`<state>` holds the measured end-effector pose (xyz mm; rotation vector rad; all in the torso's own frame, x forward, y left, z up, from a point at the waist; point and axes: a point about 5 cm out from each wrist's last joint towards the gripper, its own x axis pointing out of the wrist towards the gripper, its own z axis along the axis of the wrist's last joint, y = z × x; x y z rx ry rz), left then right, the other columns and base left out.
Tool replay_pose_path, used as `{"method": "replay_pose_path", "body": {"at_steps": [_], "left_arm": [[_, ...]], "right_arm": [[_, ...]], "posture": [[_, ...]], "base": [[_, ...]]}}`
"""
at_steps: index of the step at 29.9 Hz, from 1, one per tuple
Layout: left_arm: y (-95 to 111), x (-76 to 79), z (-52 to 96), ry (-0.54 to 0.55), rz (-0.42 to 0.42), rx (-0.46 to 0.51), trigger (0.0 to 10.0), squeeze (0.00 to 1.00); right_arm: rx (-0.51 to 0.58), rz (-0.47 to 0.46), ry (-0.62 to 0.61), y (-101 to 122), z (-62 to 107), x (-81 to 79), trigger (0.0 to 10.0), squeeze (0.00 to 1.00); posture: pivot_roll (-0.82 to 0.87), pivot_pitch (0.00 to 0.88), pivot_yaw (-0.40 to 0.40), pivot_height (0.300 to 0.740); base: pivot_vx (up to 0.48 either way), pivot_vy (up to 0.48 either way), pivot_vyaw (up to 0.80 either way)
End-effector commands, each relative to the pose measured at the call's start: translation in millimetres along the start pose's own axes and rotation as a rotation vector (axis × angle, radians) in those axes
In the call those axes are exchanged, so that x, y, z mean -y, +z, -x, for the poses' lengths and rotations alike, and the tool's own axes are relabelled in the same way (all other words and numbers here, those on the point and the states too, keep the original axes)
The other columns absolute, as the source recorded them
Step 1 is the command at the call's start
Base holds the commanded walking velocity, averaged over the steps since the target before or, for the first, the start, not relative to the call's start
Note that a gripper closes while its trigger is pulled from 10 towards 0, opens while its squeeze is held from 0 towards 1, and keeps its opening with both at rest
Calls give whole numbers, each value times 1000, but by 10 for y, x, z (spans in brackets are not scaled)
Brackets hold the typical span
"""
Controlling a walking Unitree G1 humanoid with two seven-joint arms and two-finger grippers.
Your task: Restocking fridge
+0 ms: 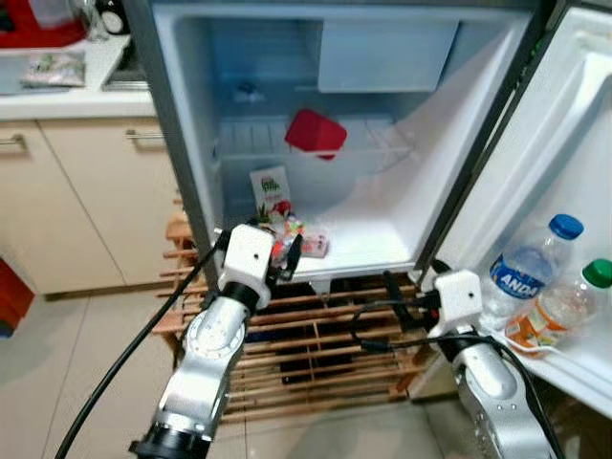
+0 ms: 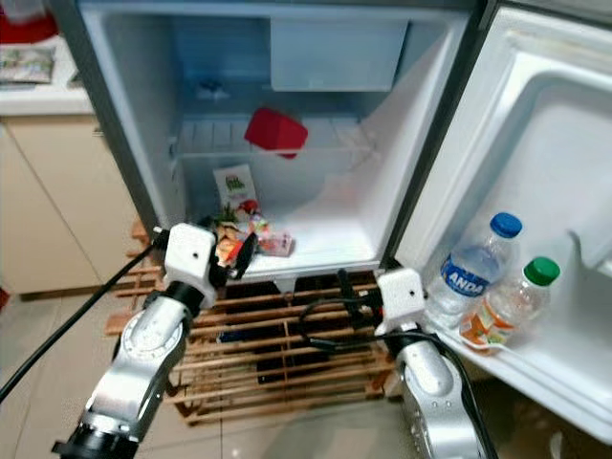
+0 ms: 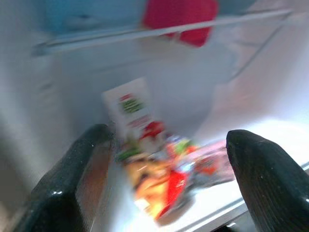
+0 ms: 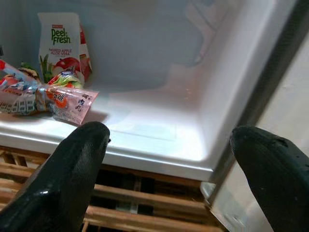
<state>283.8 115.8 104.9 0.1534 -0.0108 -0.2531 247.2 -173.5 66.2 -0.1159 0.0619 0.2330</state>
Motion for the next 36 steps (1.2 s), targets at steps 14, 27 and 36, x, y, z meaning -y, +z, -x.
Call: {"method": "replay_pose_path", "body": {"at_steps": [14,27,36], "left_arm": [[-106,-124,-576,32,-25,-146,10000,0],[18,-77,-723,122,298,-136,10000,0],[-39,78,-668,130,536,-180,10000,0]], "right_arm": [[-147,-41,197,-2,563,86,10000,0],[-329,-97,231,-527,868,369,10000,0],[-311,-102,259,-421,818,362,10000,0]], "posture": [[-227,35,-53,740],[-292,93,-53,740],[-278,84,-62,740]], "base": [[0,0,0],[0,0,0],[0,0,0]]}}
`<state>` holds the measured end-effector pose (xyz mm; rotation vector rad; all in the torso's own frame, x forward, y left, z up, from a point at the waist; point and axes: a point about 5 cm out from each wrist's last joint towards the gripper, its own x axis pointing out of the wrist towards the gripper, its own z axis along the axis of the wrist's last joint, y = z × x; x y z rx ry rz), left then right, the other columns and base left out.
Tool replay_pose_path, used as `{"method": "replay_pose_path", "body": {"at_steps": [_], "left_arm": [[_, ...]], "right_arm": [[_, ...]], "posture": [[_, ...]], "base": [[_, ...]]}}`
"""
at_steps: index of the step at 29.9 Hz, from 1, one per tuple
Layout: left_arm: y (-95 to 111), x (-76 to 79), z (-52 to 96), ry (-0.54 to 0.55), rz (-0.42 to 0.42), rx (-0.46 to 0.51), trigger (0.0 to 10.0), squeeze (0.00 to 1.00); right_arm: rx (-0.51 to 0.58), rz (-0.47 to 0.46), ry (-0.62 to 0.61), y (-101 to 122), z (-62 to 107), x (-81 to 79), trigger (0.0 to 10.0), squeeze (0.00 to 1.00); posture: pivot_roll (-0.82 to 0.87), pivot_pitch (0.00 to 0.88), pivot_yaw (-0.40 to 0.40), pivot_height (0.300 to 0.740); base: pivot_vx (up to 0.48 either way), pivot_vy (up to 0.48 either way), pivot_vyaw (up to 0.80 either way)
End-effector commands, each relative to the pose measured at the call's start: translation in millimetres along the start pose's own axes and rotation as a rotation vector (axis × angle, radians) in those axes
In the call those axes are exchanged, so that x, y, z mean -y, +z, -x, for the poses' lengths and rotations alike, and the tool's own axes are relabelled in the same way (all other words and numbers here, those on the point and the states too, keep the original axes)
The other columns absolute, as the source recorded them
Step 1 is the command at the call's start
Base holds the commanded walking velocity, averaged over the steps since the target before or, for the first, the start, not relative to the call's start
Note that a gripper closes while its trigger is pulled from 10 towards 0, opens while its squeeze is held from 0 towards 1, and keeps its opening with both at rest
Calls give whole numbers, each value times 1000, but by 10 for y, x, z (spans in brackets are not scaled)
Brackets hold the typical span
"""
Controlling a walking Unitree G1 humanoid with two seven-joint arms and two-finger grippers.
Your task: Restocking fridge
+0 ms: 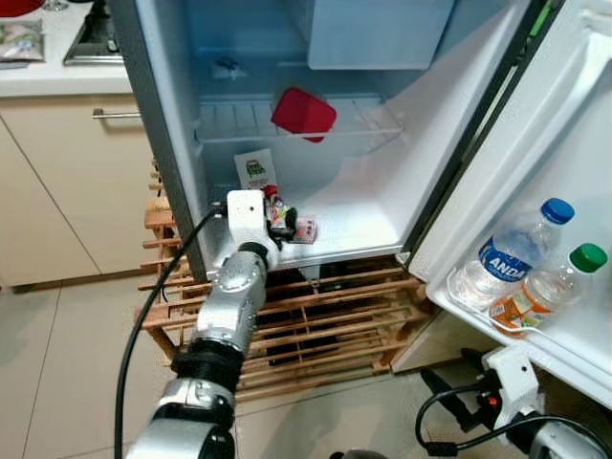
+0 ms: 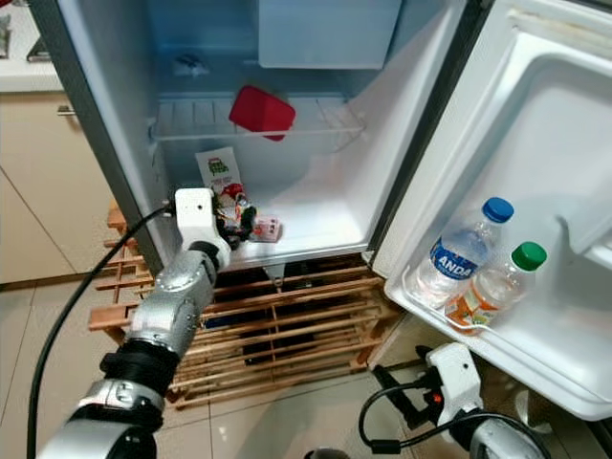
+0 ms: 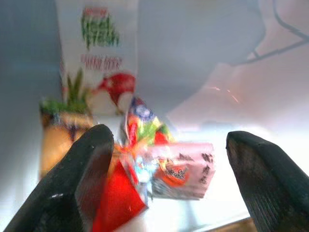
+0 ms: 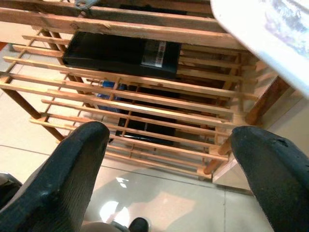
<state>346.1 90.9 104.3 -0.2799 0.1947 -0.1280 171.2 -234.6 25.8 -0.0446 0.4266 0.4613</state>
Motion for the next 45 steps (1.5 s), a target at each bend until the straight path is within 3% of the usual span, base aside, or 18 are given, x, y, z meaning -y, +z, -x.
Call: {"method": "replay_pose_path", "body": {"at_steps": [1,2,6,9,11,17,21,31,40,45], "left_arm": [[-42,-27,-12,18,81,-21,10000,0],[-18,-46,-51,42,143,2,10000,0],[48,-68,-66,69,155,42,10000,0],[277,-78,9,115,90,202,10000,0],[267,-66,39,126,68,222,10000,0],[9,-102,43,180,170,145,10000,0],[-160,-94,55,216,307,92,10000,0],[-245,-138,-4,232,387,84,10000,0],[-43,171,-195,66,439,88,10000,0],[-56,364,-248,-7,470,21,10000,0]], "right_arm": [[27,4,6,94,0,-12,10000,0],[36,10,17,134,-13,-21,10000,0],[42,16,22,163,-17,-16,10000,0],[47,17,12,192,9,-13,10000,0],[40,14,15,197,21,-31,10000,0],[28,20,25,237,39,-43,10000,0],[18,32,25,263,68,-48,10000,0],[-3,38,20,277,106,-88,10000,0],[-8,39,17,296,114,-139,10000,0],[-12,38,14,303,107,-169,10000,0]], "posture": [[-278,84,-62,740],[-284,76,-67,740],[-294,69,-65,740],[-300,62,-65,740],[-300,63,-66,740],[-306,68,-72,740],[-332,74,-86,740],[-349,94,-96,740],[-365,106,-89,740],[-365,105,-78,740]], "base": [[0,0,0],[0,0,0],[0,0,0],[0,0,0],[0,0,0],[0,0,0],[0,0,0],[0,0,0],[0,0,0],[0,0,0]]}}
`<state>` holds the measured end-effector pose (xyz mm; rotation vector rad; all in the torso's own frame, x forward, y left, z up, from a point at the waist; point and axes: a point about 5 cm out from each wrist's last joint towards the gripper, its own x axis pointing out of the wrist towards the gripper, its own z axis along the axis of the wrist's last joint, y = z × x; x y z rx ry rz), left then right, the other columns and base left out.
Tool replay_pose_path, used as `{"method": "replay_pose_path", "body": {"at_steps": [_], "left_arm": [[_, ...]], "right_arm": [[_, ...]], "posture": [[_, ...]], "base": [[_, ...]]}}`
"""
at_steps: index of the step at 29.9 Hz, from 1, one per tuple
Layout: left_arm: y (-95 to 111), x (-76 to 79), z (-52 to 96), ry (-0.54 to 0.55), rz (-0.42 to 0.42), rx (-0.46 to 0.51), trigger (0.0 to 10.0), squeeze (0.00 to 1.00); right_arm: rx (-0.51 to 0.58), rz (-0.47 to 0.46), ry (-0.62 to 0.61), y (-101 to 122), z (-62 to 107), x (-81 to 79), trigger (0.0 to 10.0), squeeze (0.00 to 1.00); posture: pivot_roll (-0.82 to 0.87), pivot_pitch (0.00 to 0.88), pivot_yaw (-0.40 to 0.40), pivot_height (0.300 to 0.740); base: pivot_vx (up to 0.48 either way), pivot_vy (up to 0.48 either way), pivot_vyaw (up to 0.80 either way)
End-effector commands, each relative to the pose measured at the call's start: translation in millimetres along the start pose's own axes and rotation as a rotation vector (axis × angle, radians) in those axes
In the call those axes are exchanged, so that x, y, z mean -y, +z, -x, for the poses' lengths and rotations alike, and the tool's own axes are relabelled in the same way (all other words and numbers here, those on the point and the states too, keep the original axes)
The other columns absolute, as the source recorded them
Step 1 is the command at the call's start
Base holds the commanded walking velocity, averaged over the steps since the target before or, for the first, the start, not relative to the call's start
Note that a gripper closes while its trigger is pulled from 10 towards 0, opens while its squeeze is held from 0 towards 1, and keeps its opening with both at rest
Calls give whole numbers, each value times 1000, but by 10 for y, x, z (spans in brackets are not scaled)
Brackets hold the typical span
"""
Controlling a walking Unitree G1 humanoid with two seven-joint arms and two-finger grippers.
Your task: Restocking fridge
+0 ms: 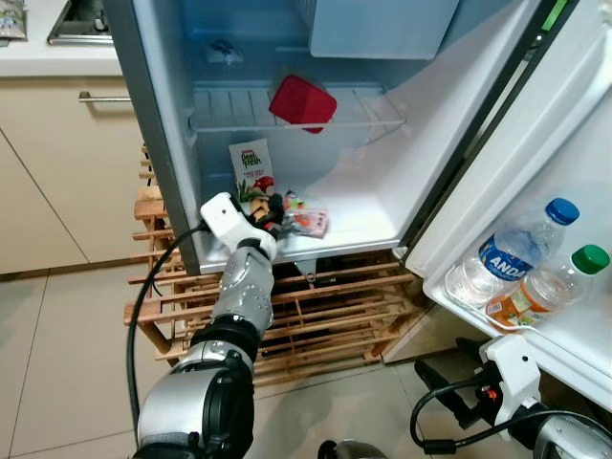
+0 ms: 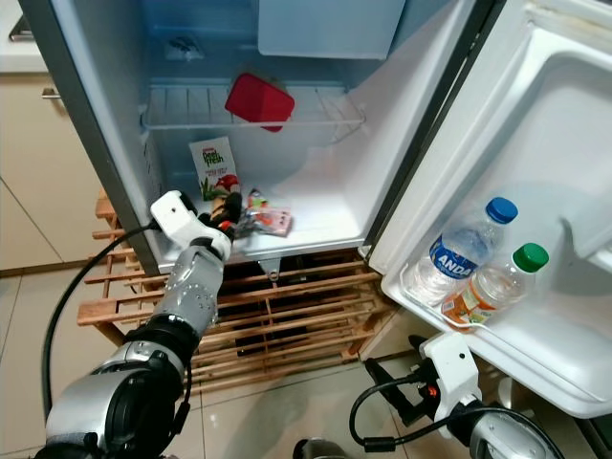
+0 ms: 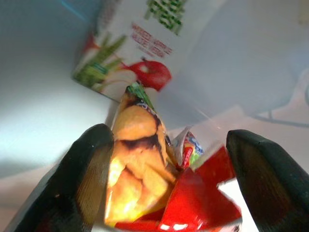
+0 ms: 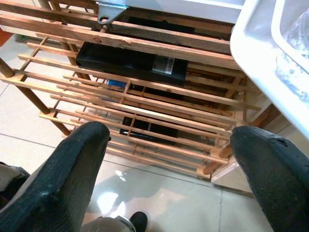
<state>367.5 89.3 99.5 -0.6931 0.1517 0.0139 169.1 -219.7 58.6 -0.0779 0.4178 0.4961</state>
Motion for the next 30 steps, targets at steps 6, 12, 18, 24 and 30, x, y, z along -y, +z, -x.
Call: {"method": "replay_pose_path", "body": {"at_steps": [6,12,18,24,30], "left_arm": [[-302,551,7,-79,42,-155,10000,0],[-168,541,-38,-66,-118,-89,10000,0],[40,503,-62,-104,-311,57,10000,0],[17,350,28,-200,-558,96,10000,0],[45,-21,320,-344,-733,69,10000,0]], "right_arm": [[-9,1,-8,7,-16,-49,10000,0],[13,1,-24,38,-31,-61,10000,0],[95,-55,-34,178,-169,-108,10000,0],[190,-162,-19,403,-375,-221,10000,0],[265,-234,9,603,-636,-371,10000,0]], "posture": [[-372,104,-61,740],[-367,101,-43,740],[-330,98,-35,740],[-227,75,-30,740],[-120,84,-32,740]], "base": [[0,0,0],[0,0,0],[0,0,0],[0,0,0],[0,0,0]]}}
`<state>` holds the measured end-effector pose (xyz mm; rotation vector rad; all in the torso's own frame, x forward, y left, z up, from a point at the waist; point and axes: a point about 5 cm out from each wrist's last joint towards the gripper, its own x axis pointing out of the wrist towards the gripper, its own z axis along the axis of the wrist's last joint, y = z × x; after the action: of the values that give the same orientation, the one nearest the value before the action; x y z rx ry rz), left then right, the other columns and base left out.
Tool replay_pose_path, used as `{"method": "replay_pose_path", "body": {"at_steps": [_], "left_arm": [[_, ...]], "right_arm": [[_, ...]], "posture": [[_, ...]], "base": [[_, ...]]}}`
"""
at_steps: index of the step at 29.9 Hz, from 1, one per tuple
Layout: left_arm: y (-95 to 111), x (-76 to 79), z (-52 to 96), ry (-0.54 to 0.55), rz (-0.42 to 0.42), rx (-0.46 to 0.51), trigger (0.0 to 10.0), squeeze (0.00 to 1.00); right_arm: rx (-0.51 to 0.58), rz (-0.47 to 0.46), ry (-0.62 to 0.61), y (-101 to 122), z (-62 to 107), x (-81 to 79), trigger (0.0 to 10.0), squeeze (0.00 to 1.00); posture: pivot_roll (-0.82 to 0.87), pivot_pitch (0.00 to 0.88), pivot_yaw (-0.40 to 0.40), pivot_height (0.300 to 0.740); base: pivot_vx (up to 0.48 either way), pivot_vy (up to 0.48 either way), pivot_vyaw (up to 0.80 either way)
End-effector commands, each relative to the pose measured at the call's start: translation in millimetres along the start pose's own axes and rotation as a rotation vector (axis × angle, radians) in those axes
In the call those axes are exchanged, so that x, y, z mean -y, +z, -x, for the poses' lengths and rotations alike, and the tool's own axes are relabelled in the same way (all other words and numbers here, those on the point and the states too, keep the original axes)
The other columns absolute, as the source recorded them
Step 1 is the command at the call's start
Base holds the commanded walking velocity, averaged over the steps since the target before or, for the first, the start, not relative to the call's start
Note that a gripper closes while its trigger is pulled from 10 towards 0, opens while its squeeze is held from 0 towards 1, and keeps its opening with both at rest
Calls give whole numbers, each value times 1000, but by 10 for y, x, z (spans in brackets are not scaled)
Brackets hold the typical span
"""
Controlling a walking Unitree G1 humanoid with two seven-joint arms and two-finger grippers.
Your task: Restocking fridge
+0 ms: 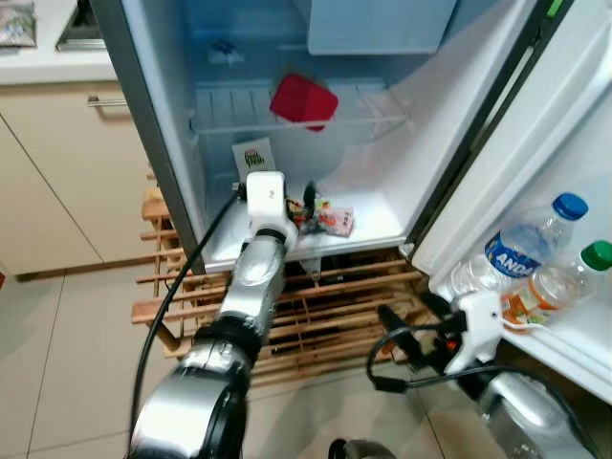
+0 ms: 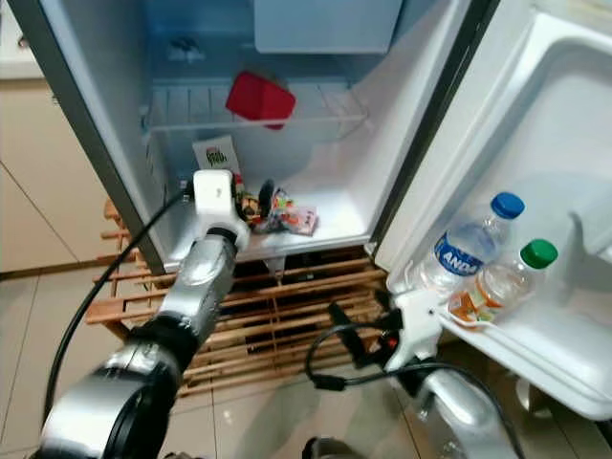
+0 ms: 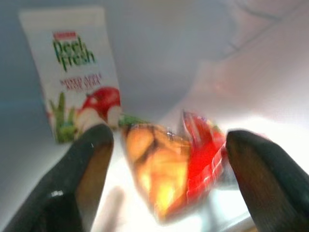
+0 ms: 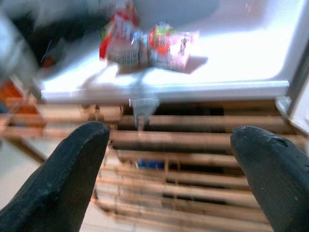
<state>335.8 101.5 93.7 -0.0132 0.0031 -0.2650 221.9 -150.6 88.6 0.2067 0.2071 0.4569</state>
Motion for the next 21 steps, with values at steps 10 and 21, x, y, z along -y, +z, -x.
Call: {"method": "replay_pose_path", "body": {"at_steps": [10,21], "left_arm": [[395,-64,990,-320,-141,75,10000,0],[616,-111,1408,-322,-117,-57,10000,0]], "right_arm": [[48,19,-21,77,-848,-265,10000,0],[49,79,-231,126,-1330,-255,10000,0]], "posture": [[44,101,-13,740],[134,156,26,740]], "base": [[0,0,0],[0,0,0]]}}
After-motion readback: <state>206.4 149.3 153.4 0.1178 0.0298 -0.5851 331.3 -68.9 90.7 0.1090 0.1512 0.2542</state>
